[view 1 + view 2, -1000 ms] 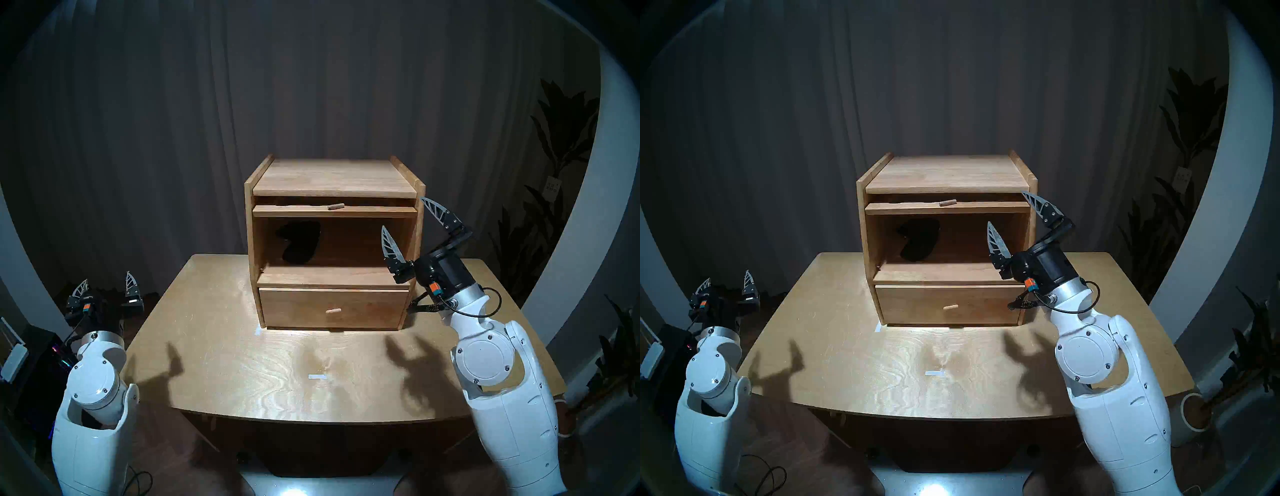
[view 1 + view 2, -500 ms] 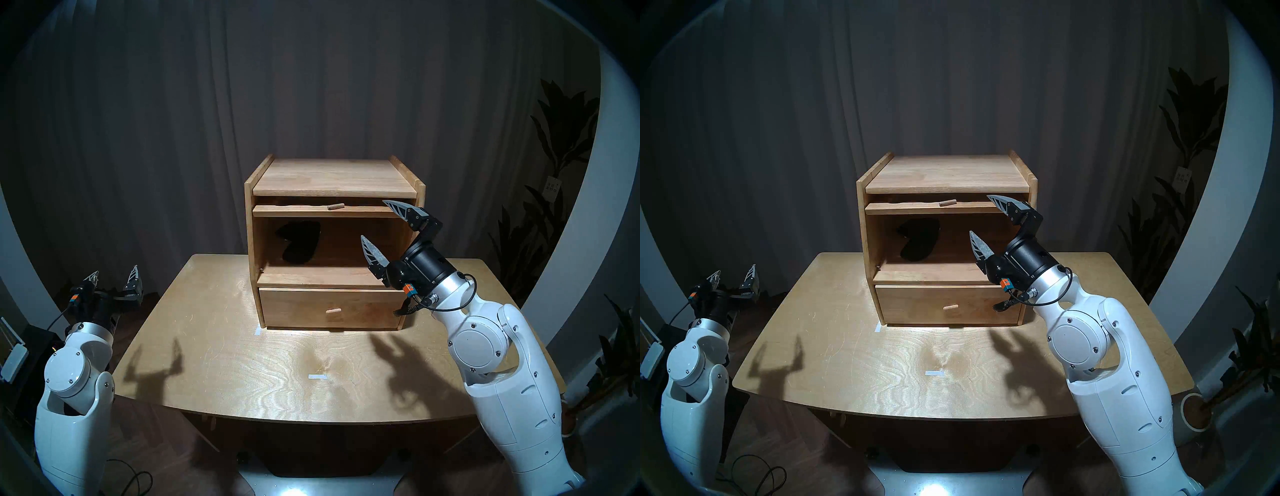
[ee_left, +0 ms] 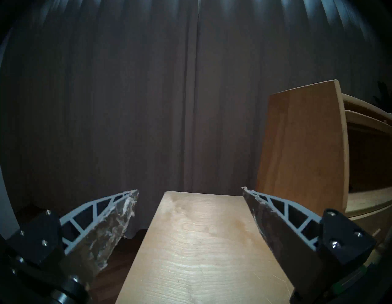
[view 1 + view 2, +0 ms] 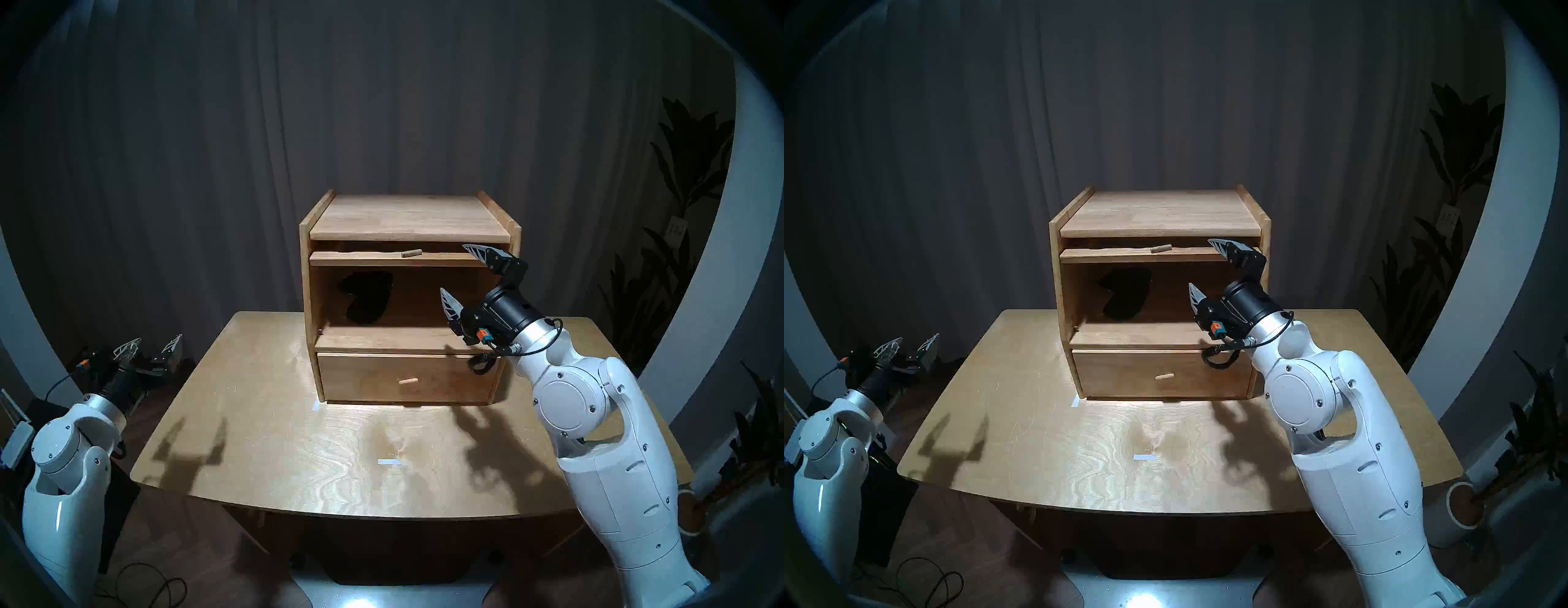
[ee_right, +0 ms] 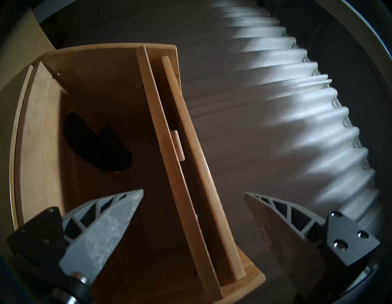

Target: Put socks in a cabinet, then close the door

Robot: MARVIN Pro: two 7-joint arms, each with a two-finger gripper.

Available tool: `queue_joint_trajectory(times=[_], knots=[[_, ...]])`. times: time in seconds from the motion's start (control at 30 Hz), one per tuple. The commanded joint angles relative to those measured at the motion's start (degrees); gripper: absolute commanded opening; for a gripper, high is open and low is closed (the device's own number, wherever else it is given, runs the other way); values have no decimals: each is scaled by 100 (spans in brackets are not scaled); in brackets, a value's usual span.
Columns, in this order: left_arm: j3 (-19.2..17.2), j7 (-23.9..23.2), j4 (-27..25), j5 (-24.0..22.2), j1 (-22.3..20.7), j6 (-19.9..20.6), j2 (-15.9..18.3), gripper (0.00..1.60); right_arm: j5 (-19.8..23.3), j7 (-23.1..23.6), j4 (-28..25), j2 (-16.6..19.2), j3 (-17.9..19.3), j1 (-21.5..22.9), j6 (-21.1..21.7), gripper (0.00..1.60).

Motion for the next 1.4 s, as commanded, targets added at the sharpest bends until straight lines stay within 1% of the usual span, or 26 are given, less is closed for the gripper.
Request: queue_joint_trajectory(times=[0.0, 0.03, 0.07, 0.1, 0.13, 0.17, 0.23, 0.27, 0.3, 0.37, 0.4, 0.47, 0.57, 0.6, 0.63, 0.67, 0.73, 0.83, 0.87, 0.93, 0.97, 1.1, 1.13, 1.27, 1.3, 1.37], knots=[[-230, -679, 77, -435, 129, 103, 610, 160, 66, 231, -309, -411, -58, 47, 666, 160], [-230, -679, 77, -435, 129, 103, 610, 160, 66, 231, -309, -411, -58, 47, 666, 160], [-239, -781, 103, -452, 154, 87, 647, 160, 77, 329, -371, -443, -63, 13, 782, 160], [-247, -987, 119, -288, 236, -25, 745, 160, 22, 442, -499, -443, -106, -35, 995, 160], [-243, -1134, 141, -273, 240, -66, 751, 160, -9, 506, -556, -450, -131, -47, 1141, 160], [-214, -1183, 117, -58, 273, -163, 786, 160, -16, 540, -586, -461, -141, -57, 1209, 160], [-190, -1254, 110, 22, 283, -164, 796, 160, -46, 584, -624, -456, -163, -54, 1304, 160], [-77, -1157, 58, 207, 268, -351, 731, 160, -86, 599, -651, -470, -177, -34, 1418, 160], [-26, -1099, -11, 316, 282, -395, 701, 160, -136, 630, -658, -442, -197, -9, 1476, 160], [10, -1063, -74, 361, 285, -408, 663, 160, -172, 640, -664, -438, -210, 1, 1527, 160], [41, -916, -206, 556, 312, -488, 621, 160, -185, 635, -659, -422, -217, 9, 1522, 160], [121, -969, -325, 523, 276, -528, 551, 160, -213, 662, -665, -405, -235, 22, 1561, 160], [332, -726, -462, 677, 122, -478, 534, 160, -271, 638, -632, -409, -261, 63, 1582, 160], [433, -614, -469, 785, 46, -463, 585, 160, -266, 622, -607, -399, -268, 92, 1536, 160], [536, -439, -430, 732, -102, -359, 549, 160, -272, 621, -592, -408, -279, 120, 1536, 160], [602, -375, -369, 777, -193, -342, 594, 160, -285, 617, -584, -401, -292, 142, 1520, 160], [656, -99, -249, 814, -360, -201, 629, 160, -373, 582, -580, -310, -332, 193, 1424, 160], [631, -14, -162, 758, -391, -185, 687, 160, -482, 549, -590, -183, -360, 241, 1317, 160], [634, 26, -108, 816, -465, -144, 699, 160, -582, 544, -576, -76, -355, 300, 1252, 160], [649, 59, -105, 820, -478, -130, 703, 160, -615, 525, -553, -26, -347, 331, 1197, 160], [660, 81, -102, 825, -490, -118, 704, 160, -676, 496, -500, 41, -342, 383, 1126, 160], [699, 155, -90, 846, -539, -68, 708, 160, -846, 330, -218, 90, -398, 551, 963, 160], [709, 174, -90, 856, -555, -49, 705, 160, -990, 184, -70, 149, -472, 605, 827, 160], [723, 204, -92, 869, -578, -19, 699, 160, -1080, -46, 280, 38, -568, 746, 740, 160], [723, 204, -92, 869, -578, -19, 699, 160, -1080, -46, 280, 38, -568, 746, 740, 160], [727, 214, -94, 876, -587, -6, 694, 160, -1079, -200, 508, -112, -680, 850, 726, 160]])
